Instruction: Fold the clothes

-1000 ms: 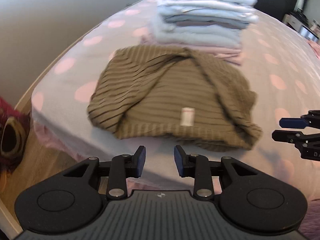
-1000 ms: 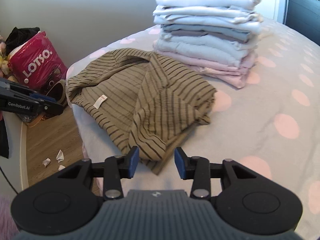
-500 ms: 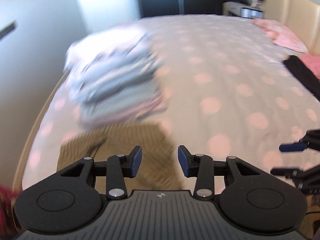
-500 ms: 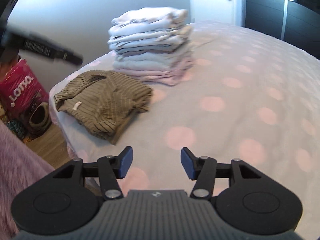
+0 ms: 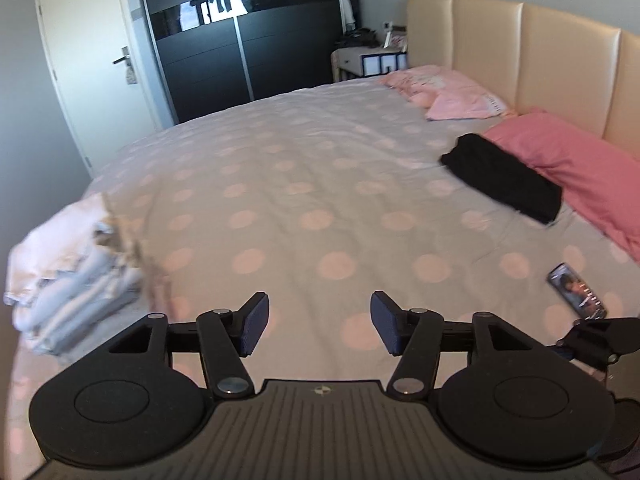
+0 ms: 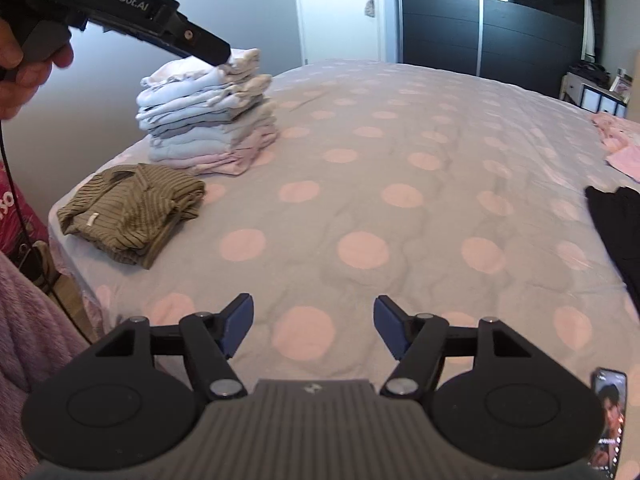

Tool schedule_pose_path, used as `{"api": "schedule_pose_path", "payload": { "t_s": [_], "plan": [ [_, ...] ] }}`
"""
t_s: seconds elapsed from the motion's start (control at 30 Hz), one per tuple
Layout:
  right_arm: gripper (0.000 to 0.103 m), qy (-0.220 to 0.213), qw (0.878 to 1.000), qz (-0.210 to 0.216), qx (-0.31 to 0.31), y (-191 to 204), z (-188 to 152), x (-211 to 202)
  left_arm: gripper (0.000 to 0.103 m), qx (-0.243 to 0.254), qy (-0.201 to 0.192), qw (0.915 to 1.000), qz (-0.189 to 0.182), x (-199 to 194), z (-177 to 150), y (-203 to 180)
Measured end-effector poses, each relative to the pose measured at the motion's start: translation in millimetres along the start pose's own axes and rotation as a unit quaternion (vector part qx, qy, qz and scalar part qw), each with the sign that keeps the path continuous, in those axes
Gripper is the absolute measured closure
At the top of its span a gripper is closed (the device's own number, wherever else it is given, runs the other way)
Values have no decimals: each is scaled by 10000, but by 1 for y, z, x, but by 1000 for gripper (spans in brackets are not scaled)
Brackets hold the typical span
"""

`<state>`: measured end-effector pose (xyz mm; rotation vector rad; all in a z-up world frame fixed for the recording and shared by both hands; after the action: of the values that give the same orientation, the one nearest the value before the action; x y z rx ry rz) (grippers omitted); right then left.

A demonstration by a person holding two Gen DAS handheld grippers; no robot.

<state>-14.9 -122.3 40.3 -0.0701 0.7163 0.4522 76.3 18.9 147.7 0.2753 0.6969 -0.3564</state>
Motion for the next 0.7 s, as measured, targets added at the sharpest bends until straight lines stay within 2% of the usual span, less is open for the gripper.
{"api": "schedule_pose_path", "payload": {
  "t_s": [0.1,0.2,0.3,0.33,0.4,0.47,0.6,0.7],
  "plan": [
    [33,-45,9996,-130,230,-17,-13,-4,39,-102,-229,9996,-92,10,-14,-32],
    [25,17,9985,-259,479,-30,-25,-4,37,-331,-321,9989,-119,21,-35,-56],
    [24,114,9972,-388,631,-38,-34,-2,37,-659,-364,9970,-167,29,-59,-73],
    [23,119,9967,-436,677,-40,-35,-2,33,-754,-383,9963,-150,32,-67,-76],
    [23,130,9955,-530,772,-43,-39,-1,28,-1059,-337,9938,-38,32,-84,-80],
    [22,131,9940,-597,901,-45,-43,-1,28,-1269,-389,9911,97,34,-98,-79],
    [22,72,9915,-768,1049,-47,-48,-2,28,-1245,-557,9892,541,38,-118,-78],
    [21,74,9896,-962,1070,-47,-48,-3,28,-1199,-482,9895,640,46,-124,-82]
  ]
}}
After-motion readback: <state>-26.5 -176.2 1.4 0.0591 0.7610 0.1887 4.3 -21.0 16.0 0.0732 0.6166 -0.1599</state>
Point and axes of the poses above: each gripper's, at about its wrist camera, not at the fingertips, and x roughly the way its jaws point, y to its left, z to its top, the point moved 7 cm from there along x, roughly the way its jaws point
